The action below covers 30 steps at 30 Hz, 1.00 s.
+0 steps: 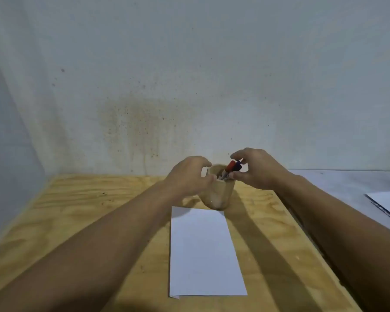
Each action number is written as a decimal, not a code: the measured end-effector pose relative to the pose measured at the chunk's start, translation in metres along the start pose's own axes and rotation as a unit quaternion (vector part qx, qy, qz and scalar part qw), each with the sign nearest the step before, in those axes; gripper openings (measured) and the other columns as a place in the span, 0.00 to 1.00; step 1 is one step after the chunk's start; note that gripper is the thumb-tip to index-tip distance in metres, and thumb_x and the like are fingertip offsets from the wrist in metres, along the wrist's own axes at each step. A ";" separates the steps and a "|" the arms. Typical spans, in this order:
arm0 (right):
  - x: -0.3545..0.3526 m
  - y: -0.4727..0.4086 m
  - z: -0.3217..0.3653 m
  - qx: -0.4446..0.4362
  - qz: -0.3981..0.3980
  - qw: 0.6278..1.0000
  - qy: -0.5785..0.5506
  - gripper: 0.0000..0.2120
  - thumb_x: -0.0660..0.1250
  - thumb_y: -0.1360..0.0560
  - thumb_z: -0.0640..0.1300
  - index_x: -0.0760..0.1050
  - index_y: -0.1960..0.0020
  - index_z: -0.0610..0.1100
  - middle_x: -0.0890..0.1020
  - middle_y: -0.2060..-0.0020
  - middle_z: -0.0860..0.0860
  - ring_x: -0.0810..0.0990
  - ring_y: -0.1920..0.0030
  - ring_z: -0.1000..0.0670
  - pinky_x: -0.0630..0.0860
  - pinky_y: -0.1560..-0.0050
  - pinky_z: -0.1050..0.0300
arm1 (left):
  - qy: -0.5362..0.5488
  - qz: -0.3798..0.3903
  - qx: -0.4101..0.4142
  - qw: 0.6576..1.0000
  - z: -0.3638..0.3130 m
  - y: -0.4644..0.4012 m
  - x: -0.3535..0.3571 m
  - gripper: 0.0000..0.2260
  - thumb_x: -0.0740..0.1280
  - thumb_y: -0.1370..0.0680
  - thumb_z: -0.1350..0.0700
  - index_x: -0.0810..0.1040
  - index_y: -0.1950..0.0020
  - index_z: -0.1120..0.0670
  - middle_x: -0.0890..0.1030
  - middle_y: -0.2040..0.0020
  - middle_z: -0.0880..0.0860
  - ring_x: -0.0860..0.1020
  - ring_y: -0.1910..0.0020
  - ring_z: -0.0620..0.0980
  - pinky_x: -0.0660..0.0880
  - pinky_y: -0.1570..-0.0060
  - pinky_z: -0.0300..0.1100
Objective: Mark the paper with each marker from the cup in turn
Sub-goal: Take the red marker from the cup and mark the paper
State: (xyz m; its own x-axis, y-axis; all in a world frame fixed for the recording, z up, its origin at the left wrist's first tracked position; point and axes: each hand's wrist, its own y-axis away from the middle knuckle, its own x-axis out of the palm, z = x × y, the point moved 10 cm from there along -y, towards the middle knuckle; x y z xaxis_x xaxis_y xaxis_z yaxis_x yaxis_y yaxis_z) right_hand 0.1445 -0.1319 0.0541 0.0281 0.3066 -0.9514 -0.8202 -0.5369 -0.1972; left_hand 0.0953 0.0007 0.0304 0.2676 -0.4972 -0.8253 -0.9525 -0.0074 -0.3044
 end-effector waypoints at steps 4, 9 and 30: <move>0.000 -0.004 0.003 0.017 -0.032 0.999 0.013 0.17 0.70 0.26 0.48 0.79 0.39 0.43 0.83 0.45 0.47 0.80 0.45 0.45 0.77 0.43 0.48 | 0.000 -0.015 -0.016 1.000 0.003 -0.001 0.007 0.14 0.64 0.23 0.49 0.81 0.45 0.56 0.82 0.44 0.54 0.78 0.45 0.54 0.76 0.44 0.51; 0.002 -0.015 0.002 0.027 -0.038 0.998 0.047 0.08 0.67 0.22 0.46 0.81 0.46 0.46 0.83 0.48 0.51 0.79 0.46 0.46 0.73 0.44 0.48 | 0.027 -0.036 -0.022 0.999 0.010 -0.003 0.009 0.11 0.66 0.26 0.51 0.84 0.51 0.54 0.84 0.49 0.53 0.80 0.48 0.54 0.76 0.47 0.52; 0.006 0.075 0.006 0.177 -0.186 0.837 -0.483 0.03 0.68 0.24 0.38 0.78 0.57 0.42 0.86 0.62 0.41 0.85 0.59 0.43 0.81 0.53 0.46 | 0.579 -0.015 -0.219 0.785 0.017 0.046 0.023 0.08 0.68 0.24 0.57 0.82 0.48 0.59 0.85 0.52 0.54 0.80 0.57 0.50 0.79 0.51 0.47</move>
State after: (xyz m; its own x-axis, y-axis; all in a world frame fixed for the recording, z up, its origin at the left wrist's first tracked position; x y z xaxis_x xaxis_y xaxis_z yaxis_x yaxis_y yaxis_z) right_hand 0.0800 -0.1654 0.0351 -0.0163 0.9850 -0.1716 -0.9799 -0.0499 -0.1930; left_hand 0.0601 0.0032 -0.0105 0.2212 -0.9448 0.2416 -0.9747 -0.2059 0.0869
